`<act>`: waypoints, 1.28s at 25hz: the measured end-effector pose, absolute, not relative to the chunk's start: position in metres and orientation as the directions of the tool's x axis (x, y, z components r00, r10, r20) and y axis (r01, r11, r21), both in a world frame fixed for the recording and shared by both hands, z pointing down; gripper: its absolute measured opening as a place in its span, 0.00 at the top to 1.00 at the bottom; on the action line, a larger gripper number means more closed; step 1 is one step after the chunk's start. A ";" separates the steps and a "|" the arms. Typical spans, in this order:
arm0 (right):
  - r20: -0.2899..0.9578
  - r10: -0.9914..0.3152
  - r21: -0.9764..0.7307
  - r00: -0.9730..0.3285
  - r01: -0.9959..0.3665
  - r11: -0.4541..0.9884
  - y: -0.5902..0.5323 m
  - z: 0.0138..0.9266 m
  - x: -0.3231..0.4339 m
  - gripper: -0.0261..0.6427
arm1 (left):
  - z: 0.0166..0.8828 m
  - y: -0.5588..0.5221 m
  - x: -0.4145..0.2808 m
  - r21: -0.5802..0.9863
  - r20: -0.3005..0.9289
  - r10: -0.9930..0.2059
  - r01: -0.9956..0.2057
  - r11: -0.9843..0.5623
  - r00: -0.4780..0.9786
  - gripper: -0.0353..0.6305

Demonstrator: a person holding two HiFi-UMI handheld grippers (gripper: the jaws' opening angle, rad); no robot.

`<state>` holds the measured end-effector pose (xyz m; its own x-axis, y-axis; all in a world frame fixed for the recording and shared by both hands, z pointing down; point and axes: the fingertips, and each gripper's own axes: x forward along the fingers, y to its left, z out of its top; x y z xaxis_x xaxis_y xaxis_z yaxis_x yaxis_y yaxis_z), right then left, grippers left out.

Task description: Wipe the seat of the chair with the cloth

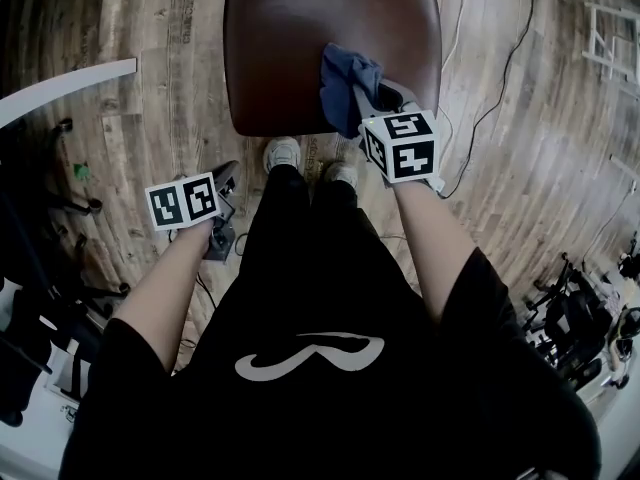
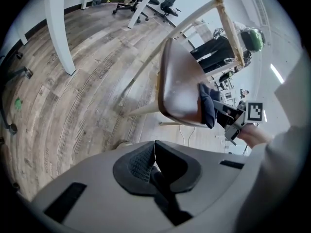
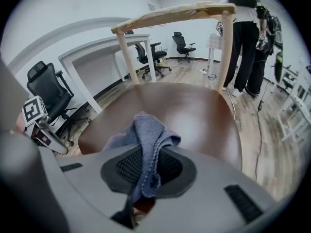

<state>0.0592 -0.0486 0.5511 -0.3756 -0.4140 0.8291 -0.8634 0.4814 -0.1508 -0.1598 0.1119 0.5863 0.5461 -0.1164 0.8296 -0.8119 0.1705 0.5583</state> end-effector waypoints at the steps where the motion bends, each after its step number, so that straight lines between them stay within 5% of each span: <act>1: 0.830 -0.418 -0.146 -0.370 -0.867 0.477 -0.049 0.551 0.064 0.88 | 0.586 0.112 -0.158 0.558 0.830 -0.112 -0.813 0.166 0.547 0.93; 23: 0.816 -0.533 -0.002 -0.223 -0.924 0.383 -0.043 0.552 0.214 0.88 | 0.591 0.145 -0.062 0.565 0.825 -0.113 -0.808 0.165 0.554 0.93; 32: 0.698 -0.579 -0.130 -0.422 -0.869 0.478 -0.038 0.491 0.202 0.88 | 0.530 0.123 -0.018 0.649 0.748 -0.311 -0.746 0.151 0.587 0.93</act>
<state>0.2018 -0.0379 0.4913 -0.4225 -0.5786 0.6976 -0.8689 0.4776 -0.1300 -0.0180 0.1235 0.5301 0.5869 -0.3110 0.7475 -0.7459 0.1514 0.6486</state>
